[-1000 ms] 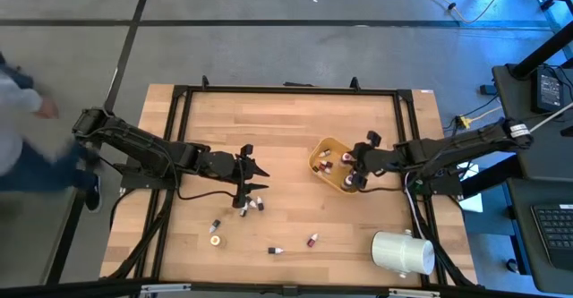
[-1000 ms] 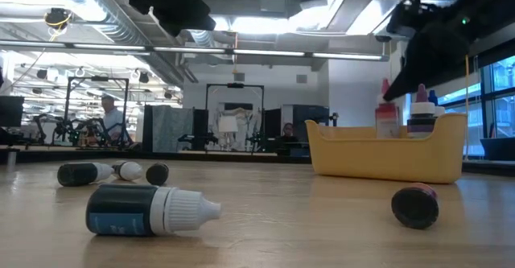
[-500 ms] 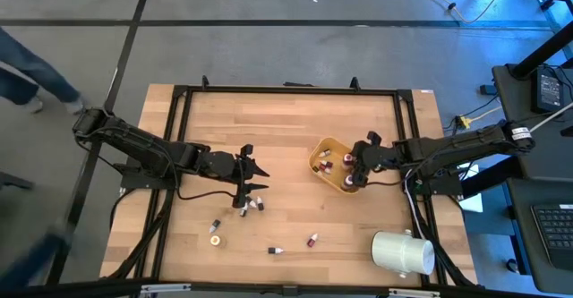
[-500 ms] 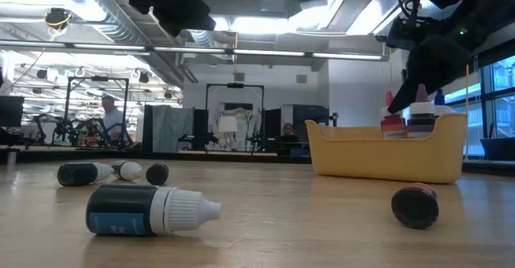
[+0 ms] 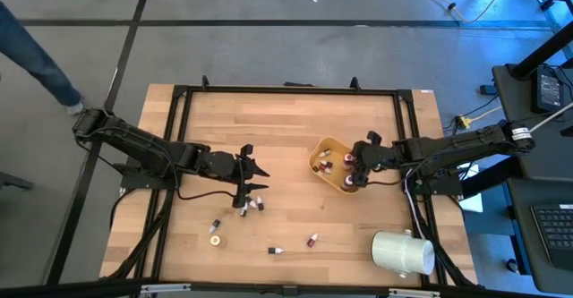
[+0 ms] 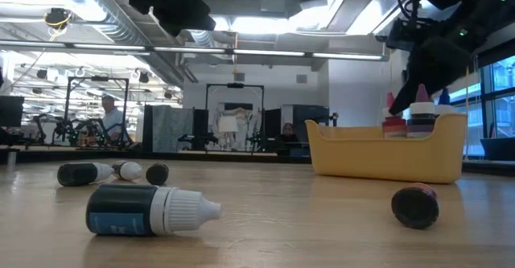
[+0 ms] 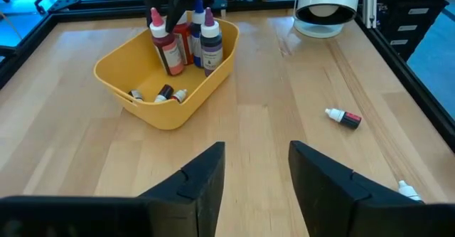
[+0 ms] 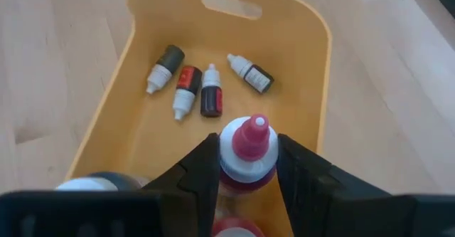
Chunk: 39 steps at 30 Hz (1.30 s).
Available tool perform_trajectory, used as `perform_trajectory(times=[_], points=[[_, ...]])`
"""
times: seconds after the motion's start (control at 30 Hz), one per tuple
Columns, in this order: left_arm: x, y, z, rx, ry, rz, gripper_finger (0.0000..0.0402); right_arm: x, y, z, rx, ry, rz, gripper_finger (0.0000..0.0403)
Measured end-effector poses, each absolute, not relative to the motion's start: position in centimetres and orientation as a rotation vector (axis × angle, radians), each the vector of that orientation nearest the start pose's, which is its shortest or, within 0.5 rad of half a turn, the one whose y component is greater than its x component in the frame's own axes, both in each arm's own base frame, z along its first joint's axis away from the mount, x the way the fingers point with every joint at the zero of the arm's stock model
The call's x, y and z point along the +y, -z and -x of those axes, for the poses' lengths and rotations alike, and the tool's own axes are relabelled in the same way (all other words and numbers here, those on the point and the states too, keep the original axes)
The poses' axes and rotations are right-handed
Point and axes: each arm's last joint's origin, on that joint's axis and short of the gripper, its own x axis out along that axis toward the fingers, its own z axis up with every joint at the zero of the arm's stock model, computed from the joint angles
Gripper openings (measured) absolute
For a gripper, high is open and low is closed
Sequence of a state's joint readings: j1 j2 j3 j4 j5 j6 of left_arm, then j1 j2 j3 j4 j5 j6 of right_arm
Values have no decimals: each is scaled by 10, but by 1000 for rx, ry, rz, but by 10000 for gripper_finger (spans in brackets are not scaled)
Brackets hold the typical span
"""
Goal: Pick & Place food coloring
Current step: Put the large pink food coloring bottle in the yellow bin
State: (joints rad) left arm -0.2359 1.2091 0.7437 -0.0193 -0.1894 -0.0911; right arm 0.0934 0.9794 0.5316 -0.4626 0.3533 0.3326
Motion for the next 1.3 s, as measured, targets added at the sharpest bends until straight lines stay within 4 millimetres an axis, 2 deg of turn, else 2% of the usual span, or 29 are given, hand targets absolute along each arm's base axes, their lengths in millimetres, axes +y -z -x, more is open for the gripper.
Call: perform_trajectory(times=[0.17, 0.57, 1.3], points=[[-55, -249, -252, 475, 23, -13, 150, 8, -199, -182, 788, 365, -132, 138], [-55, -249, -252, 475, 24, -13, 150, 8, -187, -189, 856, 375, -108, 145], [-55, -249, -252, 476, 24, -13, 154, 8, -186, -189, 878, 363, -81, 147]])
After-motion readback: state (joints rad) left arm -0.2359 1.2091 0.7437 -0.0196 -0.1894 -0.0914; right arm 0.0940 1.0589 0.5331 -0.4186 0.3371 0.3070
